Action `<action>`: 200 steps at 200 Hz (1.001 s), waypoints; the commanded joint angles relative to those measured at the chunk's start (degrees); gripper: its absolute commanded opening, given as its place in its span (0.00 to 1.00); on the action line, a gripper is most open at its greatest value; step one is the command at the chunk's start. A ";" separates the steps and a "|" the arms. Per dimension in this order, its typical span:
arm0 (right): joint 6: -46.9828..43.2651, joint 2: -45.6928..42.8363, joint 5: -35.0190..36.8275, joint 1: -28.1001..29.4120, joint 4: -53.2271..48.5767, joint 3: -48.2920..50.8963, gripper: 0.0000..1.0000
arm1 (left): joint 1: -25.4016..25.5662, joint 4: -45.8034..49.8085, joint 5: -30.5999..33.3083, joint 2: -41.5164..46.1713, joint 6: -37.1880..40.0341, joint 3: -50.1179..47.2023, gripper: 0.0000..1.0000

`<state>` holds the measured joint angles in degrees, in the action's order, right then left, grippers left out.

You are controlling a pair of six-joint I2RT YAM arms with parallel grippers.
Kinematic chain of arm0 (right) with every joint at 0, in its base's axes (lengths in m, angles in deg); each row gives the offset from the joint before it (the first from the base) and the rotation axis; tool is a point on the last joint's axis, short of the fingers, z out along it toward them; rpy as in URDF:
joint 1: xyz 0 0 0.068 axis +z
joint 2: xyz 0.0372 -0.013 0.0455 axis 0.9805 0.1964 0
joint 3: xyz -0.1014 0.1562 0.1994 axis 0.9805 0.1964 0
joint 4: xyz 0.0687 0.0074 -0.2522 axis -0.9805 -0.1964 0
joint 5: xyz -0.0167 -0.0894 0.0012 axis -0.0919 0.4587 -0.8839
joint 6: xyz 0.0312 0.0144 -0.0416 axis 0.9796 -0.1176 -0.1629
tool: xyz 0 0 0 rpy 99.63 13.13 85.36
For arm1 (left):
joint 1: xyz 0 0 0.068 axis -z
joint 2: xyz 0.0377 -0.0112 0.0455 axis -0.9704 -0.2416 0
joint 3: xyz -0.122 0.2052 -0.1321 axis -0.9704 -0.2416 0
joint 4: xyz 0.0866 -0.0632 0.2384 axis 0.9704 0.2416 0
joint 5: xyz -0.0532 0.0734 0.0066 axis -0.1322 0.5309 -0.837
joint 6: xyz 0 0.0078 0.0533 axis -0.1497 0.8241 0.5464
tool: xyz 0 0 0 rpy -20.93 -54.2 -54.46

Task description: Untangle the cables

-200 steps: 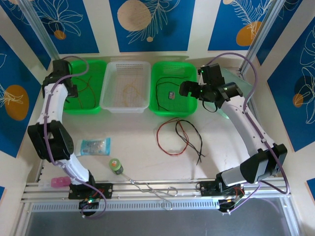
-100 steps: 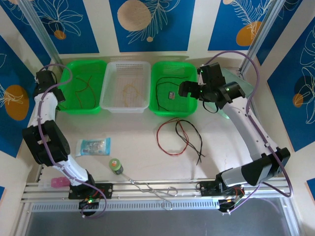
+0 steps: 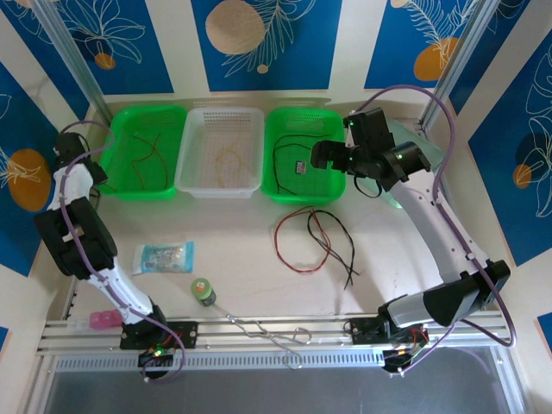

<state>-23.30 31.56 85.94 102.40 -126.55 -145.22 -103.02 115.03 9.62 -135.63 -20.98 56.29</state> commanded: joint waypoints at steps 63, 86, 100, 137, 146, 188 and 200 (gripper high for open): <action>-0.80 2.03 0.91 0.86 -1.16 -3.64 1.00 | -1.29 -3.64 -4.58 -3.88 -0.94 5.44 0.46; -1.03 2.28 1.25 0.89 -1.34 -4.30 1.00 | -1.70 -2.38 -4.84 -5.77 -1.50 7.36 0.41; -1.16 2.42 1.27 0.80 -1.34 -4.46 1.00 | -1.82 -2.08 -4.89 -6.32 -1.64 7.89 0.40; -1.12 2.98 1.19 0.80 -1.25 -4.86 1.00 | -2.00 -1.33 -5.39 -6.84 -1.55 8.41 0.32; -1.00 3.17 1.11 0.80 -1.25 -5.11 1.00 | -2.00 -1.45 -5.50 -6.65 -1.64 8.22 0.26; -1.15 3.43 1.34 0.97 -1.25 -5.72 1.00 | -1.96 -1.50 -6.14 -6.16 -1.64 8.38 0.00; -1.25 3.35 1.44 0.94 -1.35 -5.73 1.00 | -1.91 -1.42 -6.90 -5.72 -1.85 8.43 0.00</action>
<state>-23.56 34.86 86.77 103.01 -127.31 -148.84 -104.35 112.78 4.40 -141.82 -22.54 62.69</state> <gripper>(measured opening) 0.996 0.054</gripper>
